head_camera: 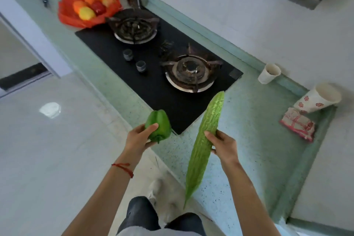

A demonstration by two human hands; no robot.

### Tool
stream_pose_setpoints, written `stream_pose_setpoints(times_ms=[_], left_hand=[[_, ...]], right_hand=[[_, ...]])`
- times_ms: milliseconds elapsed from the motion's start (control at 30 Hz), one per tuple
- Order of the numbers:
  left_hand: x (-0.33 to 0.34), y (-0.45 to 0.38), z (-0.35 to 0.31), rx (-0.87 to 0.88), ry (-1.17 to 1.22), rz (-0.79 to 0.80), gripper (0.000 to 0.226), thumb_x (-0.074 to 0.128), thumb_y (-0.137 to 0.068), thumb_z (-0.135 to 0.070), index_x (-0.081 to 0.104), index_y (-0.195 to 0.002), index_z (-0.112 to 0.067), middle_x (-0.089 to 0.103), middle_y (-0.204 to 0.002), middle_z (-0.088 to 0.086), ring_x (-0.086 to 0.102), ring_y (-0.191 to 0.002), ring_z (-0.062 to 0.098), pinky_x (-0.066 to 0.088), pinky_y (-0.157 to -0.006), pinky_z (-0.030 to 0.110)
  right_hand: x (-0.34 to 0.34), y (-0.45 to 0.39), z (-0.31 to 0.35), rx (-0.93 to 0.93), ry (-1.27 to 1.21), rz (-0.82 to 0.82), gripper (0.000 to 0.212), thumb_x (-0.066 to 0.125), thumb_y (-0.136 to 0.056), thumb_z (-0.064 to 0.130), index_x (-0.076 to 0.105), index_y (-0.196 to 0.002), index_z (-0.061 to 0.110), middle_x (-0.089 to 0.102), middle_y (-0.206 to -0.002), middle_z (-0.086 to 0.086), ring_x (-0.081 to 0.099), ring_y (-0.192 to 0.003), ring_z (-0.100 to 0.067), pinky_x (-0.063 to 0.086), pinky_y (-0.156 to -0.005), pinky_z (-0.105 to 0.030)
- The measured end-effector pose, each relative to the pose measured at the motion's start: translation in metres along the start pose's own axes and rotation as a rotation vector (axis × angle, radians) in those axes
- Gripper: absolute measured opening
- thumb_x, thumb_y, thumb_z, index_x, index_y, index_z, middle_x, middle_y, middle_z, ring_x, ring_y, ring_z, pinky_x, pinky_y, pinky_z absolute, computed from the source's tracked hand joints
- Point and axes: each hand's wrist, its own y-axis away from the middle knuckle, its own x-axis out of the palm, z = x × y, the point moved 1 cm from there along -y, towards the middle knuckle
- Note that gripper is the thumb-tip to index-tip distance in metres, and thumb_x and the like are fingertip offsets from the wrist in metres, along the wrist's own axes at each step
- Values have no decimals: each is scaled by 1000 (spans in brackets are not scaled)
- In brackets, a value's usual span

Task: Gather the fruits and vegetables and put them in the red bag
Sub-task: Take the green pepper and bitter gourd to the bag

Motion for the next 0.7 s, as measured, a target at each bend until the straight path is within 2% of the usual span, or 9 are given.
stream_pose_setpoints(times_ms=[100,267,400,467,533,700], left_hand=[[-36,16,5,13,76,-84,39,69,-80,-16,59,-114,0,65,-108,17,63,-94,25,54,-81,37],[-100,41,6,61,186,-220,36,67,-81,-17,59,-113,-1,65,-108,16,65,-93,23,56,-77,34],[-159,59,9,88,271,-336,35,68,-81,-18,60,-112,-2,65,-110,16,63,-101,25,54,-80,35],[-189,68,11,97,316,-391,32,68,-81,-18,61,-109,-3,65,-109,16,64,-100,25,55,-77,34],[-220,78,12,113,357,-445,29,67,-81,-18,62,-106,-4,66,-107,16,65,-96,24,56,-73,31],[-295,95,14,143,429,-573,33,68,-81,-18,62,-109,-2,67,-104,15,66,-91,20,57,-69,27]], right_hand=[[30,6,2,-27,71,120,11,67,-83,17,67,-93,18,69,-81,7,64,-72,-1,49,-51,-12],[92,17,7,-34,168,330,21,67,-83,13,66,-103,12,69,-84,1,65,-76,-9,55,-56,-19],[153,29,6,-38,255,500,25,67,-83,13,65,-107,9,69,-86,2,65,-78,-12,57,-64,-26],[187,38,2,-44,300,571,23,66,-83,14,65,-106,10,69,-87,3,65,-78,-12,56,-66,-26],[223,49,-4,-41,336,633,25,67,-82,15,66,-107,10,69,-87,2,65,-80,-14,55,-71,-32],[312,82,-15,-41,380,780,25,66,-83,12,63,-107,14,67,-87,-1,63,-74,-9,53,-53,-17]])
